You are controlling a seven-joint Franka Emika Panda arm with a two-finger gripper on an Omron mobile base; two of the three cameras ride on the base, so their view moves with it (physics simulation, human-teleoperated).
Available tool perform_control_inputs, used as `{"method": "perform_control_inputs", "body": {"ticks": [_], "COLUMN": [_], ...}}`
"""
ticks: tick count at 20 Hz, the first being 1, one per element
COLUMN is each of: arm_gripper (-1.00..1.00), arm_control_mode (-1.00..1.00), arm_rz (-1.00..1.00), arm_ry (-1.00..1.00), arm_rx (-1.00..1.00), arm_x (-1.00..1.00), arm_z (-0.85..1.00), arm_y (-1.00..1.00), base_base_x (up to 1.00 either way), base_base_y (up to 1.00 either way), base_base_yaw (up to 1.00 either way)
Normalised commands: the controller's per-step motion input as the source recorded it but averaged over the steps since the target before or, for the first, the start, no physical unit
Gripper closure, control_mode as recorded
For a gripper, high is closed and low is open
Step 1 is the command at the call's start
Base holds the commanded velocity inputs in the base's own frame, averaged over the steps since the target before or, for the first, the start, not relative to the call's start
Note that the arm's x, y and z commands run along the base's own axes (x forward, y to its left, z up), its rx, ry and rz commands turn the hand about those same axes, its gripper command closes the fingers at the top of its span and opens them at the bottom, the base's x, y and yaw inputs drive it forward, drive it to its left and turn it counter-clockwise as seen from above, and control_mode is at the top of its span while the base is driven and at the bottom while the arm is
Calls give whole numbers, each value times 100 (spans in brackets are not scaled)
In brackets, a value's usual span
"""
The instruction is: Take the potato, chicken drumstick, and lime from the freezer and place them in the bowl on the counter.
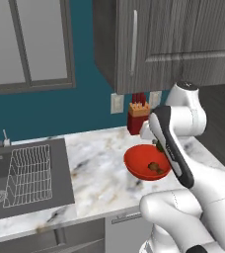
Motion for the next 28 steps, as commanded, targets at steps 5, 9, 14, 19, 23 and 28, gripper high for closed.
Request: {"method": "perform_control_inputs", "body": {"ticks": [5, 9, 14, 19, 23, 28], "arm_gripper": [100, 100, 100, 100, 100, 100], "arm_control_mode": [-100, -100, -100, -100, -100, -100], "arm_rz": [0, 0, 0, 0, 0, 0], "arm_ry": [15, 12, 7, 7, 7, 6], "arm_rx": [0, 0, 0, 0, 0, 0], "arm_x": [69, 47, 34, 32, 24, 17], "arm_z": [-80, -71, -52, -24, -26, -28], "arm_y": [0, 0, 0, 3, 5, 1], "base_base_x": [0, 0, 0, 0, 0, 0], "base_base_y": [0, 0, 0, 0, 0, 0], "base_base_yaw": [0, 0, 0, 0, 0, 0]}}
